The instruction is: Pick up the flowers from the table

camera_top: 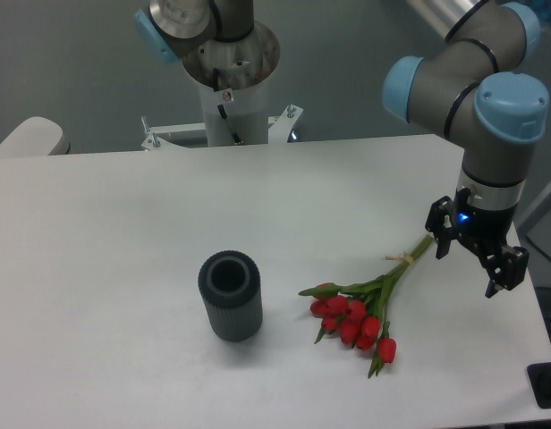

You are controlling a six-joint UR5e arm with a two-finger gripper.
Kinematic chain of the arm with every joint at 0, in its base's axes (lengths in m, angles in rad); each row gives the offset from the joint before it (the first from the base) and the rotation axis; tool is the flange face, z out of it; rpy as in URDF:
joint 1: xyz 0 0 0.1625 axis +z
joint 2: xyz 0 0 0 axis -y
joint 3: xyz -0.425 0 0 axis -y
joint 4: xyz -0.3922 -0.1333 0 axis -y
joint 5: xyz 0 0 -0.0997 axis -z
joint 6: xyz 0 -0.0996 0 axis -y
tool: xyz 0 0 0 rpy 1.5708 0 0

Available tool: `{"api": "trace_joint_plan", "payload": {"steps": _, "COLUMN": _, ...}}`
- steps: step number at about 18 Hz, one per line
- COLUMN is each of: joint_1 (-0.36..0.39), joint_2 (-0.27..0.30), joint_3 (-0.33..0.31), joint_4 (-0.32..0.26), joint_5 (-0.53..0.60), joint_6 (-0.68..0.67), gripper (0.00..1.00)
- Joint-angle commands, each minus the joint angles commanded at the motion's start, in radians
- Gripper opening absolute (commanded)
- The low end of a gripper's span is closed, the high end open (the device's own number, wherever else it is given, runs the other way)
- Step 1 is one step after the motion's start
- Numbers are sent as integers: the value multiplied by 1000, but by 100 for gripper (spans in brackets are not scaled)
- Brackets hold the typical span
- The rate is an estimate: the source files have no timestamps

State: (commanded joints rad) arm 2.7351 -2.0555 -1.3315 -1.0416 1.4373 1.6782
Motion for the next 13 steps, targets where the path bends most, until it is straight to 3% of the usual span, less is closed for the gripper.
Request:
{"api": "trace_joint_plan", "payload": {"steps": 6, "joint_1": 0, "joint_2": 5, "joint_3": -15, "joint_4": -6, "joint_5": 43, "joint_6": -3, "gripper": 100}}
{"api": "trace_joint_plan", "payload": {"steps": 13, "joint_1": 2, "joint_2": 32, "joint_3": -109, "joint_4": -9, "joint_5": 44, "joint_6": -116, "gripper": 100}}
